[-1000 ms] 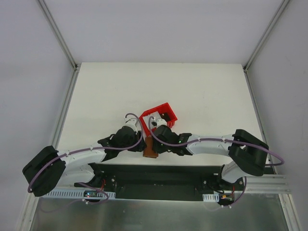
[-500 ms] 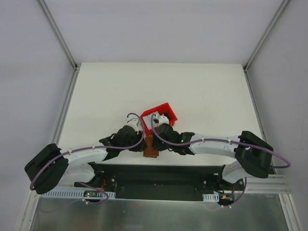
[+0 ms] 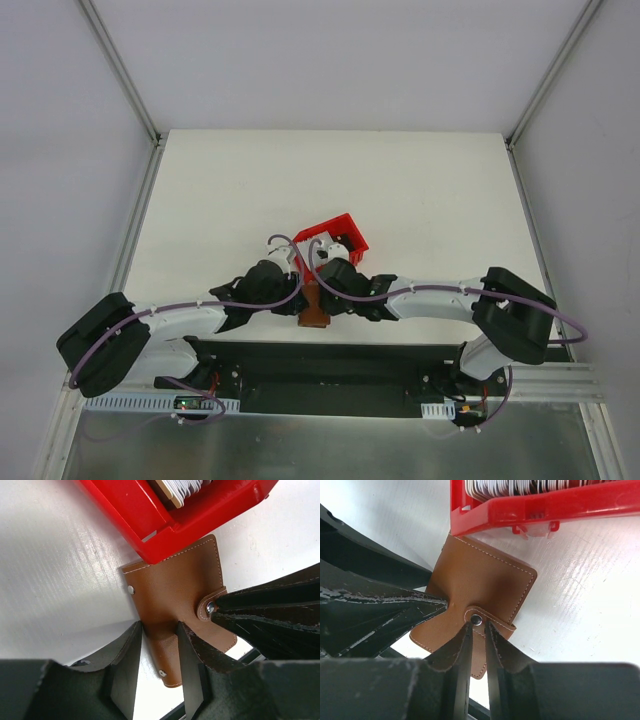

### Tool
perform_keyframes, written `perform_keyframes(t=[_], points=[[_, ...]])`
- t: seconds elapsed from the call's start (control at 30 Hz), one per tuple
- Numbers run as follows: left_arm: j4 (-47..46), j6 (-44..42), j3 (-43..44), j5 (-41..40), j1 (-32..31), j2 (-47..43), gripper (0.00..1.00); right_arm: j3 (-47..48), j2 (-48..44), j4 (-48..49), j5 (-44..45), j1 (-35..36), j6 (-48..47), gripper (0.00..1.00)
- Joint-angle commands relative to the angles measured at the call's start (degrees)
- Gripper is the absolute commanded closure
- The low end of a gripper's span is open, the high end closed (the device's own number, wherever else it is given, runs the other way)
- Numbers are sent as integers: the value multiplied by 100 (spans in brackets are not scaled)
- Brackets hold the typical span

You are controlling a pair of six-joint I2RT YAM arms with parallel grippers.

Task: Put the credit cards into the card holder
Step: Close the card holder at the center of the board.

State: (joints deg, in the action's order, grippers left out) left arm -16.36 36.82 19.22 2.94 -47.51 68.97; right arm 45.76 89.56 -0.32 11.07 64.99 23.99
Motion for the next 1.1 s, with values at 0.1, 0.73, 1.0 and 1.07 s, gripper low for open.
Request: perform_keyframes(t=[0.1, 0.73, 1.0, 1.07], points=[[54, 45, -147, 110, 31, 143, 69, -40, -140, 5, 70, -22, 89, 80], [36, 54, -147, 137, 40, 99, 74, 407, 623, -327, -298, -74, 256, 85], [54, 176, -235, -4, 31, -15, 77, 680, 861, -1409, 333, 514, 124, 87], [80, 229, -261, -74, 31, -50, 78, 689, 923, -1497, 588, 672, 132, 87]])
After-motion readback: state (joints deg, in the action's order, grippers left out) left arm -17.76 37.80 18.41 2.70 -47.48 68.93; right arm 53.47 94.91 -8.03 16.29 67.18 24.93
